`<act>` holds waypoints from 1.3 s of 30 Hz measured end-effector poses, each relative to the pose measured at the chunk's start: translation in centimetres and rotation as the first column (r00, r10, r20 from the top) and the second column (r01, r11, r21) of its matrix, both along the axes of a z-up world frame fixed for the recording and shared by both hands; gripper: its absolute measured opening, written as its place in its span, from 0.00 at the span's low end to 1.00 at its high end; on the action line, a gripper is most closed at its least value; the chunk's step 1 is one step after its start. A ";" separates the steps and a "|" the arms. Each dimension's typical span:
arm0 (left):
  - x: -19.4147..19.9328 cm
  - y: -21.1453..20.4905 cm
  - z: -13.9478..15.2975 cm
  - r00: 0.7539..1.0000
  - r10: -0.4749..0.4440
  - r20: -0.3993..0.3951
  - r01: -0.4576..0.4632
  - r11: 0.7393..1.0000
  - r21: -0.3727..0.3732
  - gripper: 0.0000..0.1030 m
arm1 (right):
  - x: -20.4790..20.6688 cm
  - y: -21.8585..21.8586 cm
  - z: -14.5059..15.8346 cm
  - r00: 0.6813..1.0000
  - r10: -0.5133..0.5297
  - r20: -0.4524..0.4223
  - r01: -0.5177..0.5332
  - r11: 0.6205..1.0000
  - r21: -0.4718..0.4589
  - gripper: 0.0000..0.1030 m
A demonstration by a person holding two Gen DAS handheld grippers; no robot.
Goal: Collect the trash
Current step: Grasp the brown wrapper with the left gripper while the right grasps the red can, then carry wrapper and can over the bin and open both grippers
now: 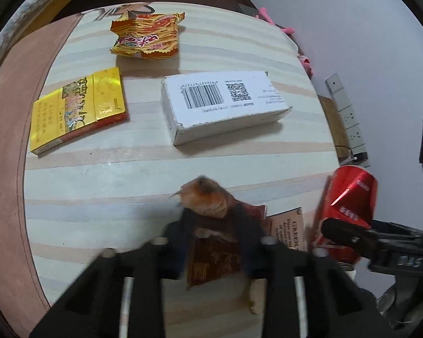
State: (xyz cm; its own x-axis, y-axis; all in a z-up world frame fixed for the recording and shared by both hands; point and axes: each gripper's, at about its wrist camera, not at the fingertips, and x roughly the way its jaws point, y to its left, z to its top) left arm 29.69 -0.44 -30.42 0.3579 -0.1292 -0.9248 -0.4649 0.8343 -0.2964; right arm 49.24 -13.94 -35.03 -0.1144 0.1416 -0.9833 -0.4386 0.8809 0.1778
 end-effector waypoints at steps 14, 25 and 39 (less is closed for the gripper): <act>-5.0 2.3 3.5 0.991 0.111 0.073 -0.120 0.984 0.129 0.06 | -1.3 1.3 -0.4 0.995 -0.026 0.100 0.028 0.999 -0.023 0.78; -11.9 5.7 13.3 0.955 0.144 0.257 -0.204 0.954 0.221 0.06 | -7.2 4.2 7.0 0.970 0.098 0.221 -0.130 0.982 0.135 0.78; -26.8 16.6 20.2 0.867 0.324 0.378 -0.434 0.863 0.257 0.05 | -19.3 15.3 16.2 0.911 0.295 0.287 -0.381 0.868 0.317 0.78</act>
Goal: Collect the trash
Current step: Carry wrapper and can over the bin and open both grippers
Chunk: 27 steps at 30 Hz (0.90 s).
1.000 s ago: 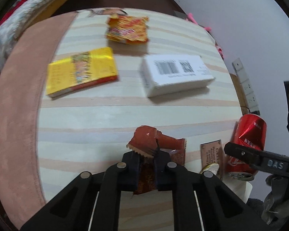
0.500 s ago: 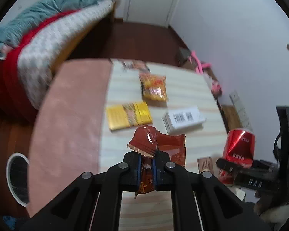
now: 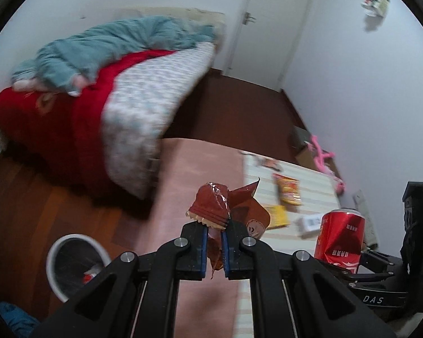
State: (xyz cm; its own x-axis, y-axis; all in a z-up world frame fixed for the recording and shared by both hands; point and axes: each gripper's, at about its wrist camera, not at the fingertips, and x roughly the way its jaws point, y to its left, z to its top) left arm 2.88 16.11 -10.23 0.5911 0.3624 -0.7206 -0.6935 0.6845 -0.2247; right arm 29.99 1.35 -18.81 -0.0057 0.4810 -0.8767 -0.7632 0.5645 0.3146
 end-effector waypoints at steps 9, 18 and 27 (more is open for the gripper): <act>-13.8 9.7 -5.4 0.963 0.237 -0.126 -0.246 0.967 -0.059 0.05 | -13.3 13.6 -2.7 0.962 0.261 -0.078 -0.260 0.965 0.024 0.78; -23.2 18.1 -17.9 0.903 0.335 -0.271 -0.411 0.858 -0.309 0.05 | -25.2 25.9 -13.1 0.879 0.434 -0.198 -0.459 0.882 -0.105 0.78; -26.0 22.0 -27.0 0.872 0.334 -0.358 -0.476 0.750 -0.459 0.07 | -31.1 34.5 -23.0 0.824 0.503 -0.262 -0.563 0.780 -0.273 0.78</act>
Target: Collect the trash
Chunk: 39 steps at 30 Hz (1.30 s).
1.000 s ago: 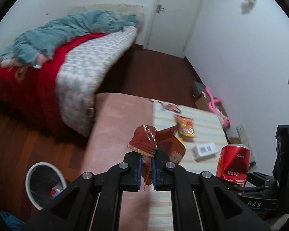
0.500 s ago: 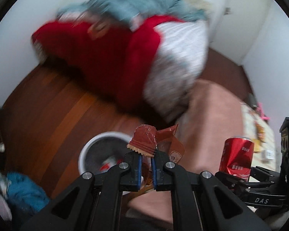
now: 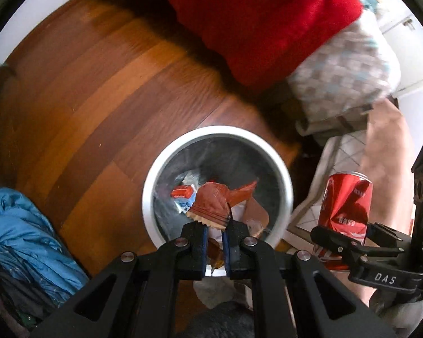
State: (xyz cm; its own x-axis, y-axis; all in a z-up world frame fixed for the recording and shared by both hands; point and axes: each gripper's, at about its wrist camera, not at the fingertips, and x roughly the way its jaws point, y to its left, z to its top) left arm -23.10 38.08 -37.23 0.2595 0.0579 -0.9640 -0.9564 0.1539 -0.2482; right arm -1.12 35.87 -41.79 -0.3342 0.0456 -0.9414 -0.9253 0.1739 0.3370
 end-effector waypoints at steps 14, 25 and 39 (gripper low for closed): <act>-3.7 0.4 -0.4 0.992 0.103 -0.078 -0.101 0.994 0.028 0.92 | -0.5 3.9 -5.2 1.000 0.013 -0.022 -0.015 0.997 -0.082 0.99; -3.3 -3.6 2.7 0.984 0.071 -0.166 -0.039 0.981 0.189 1.00 | -1.1 -0.5 -1.3 0.981 0.091 0.172 -0.090 0.996 -0.010 1.00; -1.5 -7.6 6.6 0.986 0.028 -0.167 0.016 0.967 0.255 1.00 | -0.1 -4.7 2.4 0.973 0.055 0.226 -0.071 0.995 0.065 1.00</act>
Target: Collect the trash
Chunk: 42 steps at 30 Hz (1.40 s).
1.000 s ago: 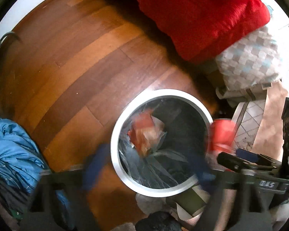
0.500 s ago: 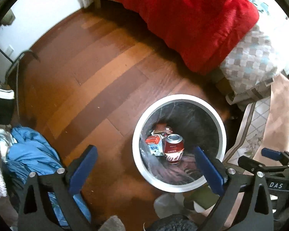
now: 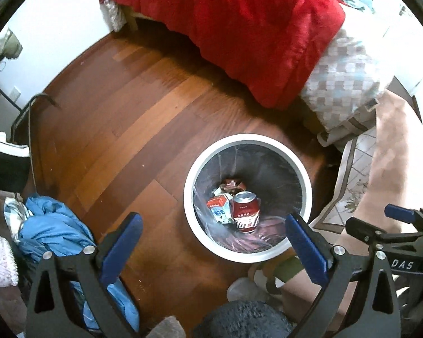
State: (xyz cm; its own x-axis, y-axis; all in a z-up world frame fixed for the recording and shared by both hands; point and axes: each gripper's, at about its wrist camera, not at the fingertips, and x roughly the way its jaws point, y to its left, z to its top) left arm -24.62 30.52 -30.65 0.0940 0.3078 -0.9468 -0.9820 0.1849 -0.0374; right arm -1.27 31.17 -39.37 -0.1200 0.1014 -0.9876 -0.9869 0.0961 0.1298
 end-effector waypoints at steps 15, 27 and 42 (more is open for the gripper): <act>1.5 -4.8 9.5 0.999 -0.045 0.016 0.042 0.987 0.156 1.00 | 1.6 -5.1 10.4 0.997 -0.035 -0.074 0.049 0.979 0.197 1.00; 10.2 -9.5 16.4 0.991 -0.130 0.037 0.114 0.951 0.289 1.00 | 10.1 -14.1 19.4 0.948 -0.169 -0.270 0.259 0.903 0.342 1.00; 42.2 -15.4 6.3 0.870 -0.477 -0.121 0.492 0.854 0.171 1.00 | 43.7 -30.9 9.5 0.495 -0.840 -0.220 0.865 0.500 0.036 1.00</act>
State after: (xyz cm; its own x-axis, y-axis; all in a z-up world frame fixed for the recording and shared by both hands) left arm 17.58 15.08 -24.32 0.2124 0.4156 -0.8844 -0.7647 0.6342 0.1143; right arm 42.39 0.29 -29.92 -0.0507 0.3572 -0.9327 -0.3953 0.8504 0.3472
